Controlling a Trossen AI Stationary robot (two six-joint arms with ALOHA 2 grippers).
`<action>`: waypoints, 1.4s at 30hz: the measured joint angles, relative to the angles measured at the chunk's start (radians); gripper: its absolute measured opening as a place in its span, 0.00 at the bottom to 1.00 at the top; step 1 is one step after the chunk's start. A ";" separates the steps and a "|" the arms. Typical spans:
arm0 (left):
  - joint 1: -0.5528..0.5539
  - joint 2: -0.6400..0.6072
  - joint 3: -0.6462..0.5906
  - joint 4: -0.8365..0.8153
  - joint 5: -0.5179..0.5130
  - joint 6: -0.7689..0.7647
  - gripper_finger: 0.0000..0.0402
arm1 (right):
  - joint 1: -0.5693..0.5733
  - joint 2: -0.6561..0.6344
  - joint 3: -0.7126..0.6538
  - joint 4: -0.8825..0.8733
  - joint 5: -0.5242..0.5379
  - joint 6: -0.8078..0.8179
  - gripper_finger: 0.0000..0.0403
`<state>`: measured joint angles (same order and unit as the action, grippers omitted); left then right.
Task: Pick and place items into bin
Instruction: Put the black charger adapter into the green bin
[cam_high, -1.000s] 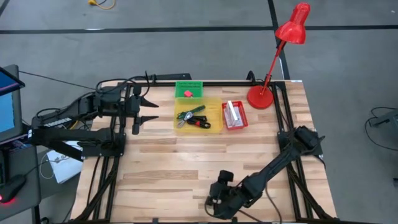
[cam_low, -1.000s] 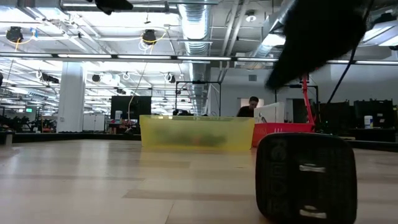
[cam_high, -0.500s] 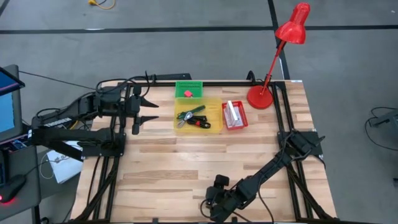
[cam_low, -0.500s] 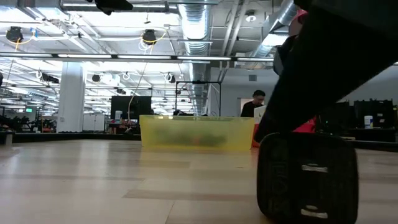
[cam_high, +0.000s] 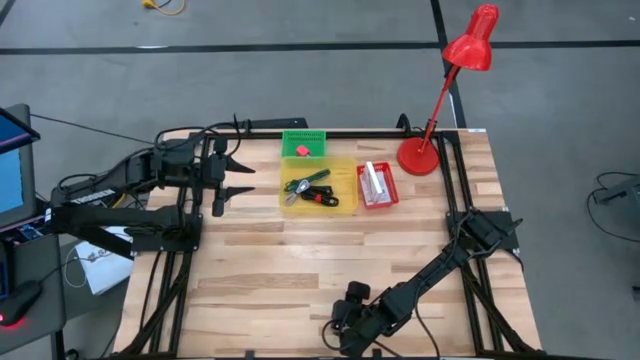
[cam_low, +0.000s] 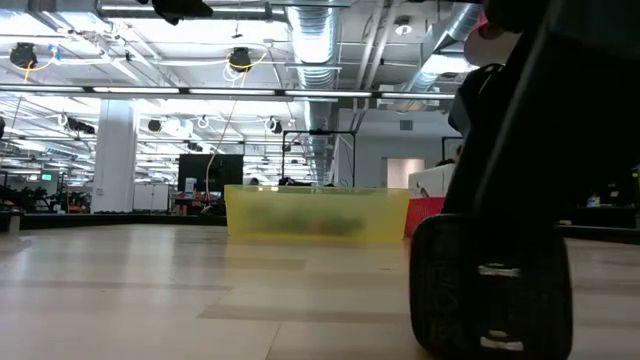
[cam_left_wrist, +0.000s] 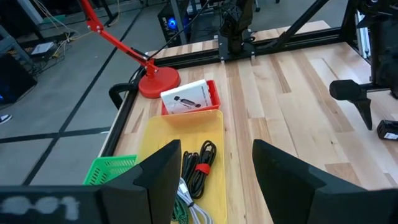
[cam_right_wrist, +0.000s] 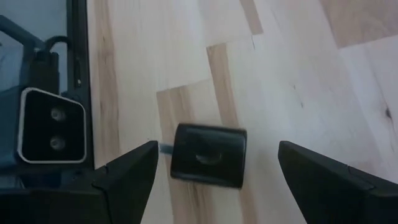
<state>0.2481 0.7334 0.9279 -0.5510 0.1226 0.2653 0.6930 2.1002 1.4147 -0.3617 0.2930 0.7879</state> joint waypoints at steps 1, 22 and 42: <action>0.000 0.000 0.000 0.000 0.000 0.000 0.47 | 0.000 0.000 0.000 -0.005 -0.003 0.000 0.81; 0.000 0.000 0.000 0.000 0.000 0.000 0.47 | -0.002 0.000 0.000 -0.020 -0.007 -0.001 0.65; 0.000 0.000 0.000 0.000 0.001 -0.028 0.47 | -0.011 -0.001 0.001 -0.023 -0.031 -0.002 0.39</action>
<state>0.2484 0.7334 0.9279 -0.5510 0.1238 0.2376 0.6824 2.0995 1.4155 -0.3851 0.2623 0.7858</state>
